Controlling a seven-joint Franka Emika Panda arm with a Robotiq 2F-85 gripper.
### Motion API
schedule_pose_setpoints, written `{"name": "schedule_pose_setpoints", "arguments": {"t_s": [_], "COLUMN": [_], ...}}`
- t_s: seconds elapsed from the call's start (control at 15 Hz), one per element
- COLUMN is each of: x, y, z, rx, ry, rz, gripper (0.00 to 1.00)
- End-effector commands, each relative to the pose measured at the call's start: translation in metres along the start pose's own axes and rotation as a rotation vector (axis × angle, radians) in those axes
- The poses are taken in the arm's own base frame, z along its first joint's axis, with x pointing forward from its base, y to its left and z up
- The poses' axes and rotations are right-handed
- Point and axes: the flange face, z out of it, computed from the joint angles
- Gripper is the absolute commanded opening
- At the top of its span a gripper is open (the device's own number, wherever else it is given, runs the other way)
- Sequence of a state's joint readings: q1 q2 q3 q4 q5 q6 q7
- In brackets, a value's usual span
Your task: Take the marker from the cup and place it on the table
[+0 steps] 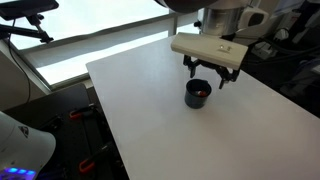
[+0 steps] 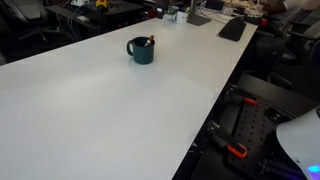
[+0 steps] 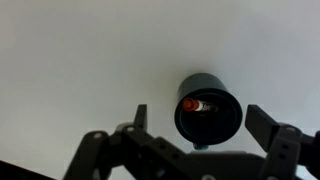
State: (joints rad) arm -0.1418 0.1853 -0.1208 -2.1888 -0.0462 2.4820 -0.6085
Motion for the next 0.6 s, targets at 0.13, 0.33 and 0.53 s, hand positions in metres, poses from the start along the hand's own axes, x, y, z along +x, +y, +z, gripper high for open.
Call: {"name": "schedule_pose_setpoints", "arguments": {"t_s": [0.13, 0.33, 0.53], "x": [0.015, 0.018, 0.023], "y": [0.016, 0.019, 0.020], "z": [0.022, 0.037, 0.048], "rx": [0.066, 0.089, 0.100], "ry": [-0.067, -0.083, -0.088], "rz": [-0.104, -0.162, -0.202], "gripper": [1.00, 1.00, 1.00]}}
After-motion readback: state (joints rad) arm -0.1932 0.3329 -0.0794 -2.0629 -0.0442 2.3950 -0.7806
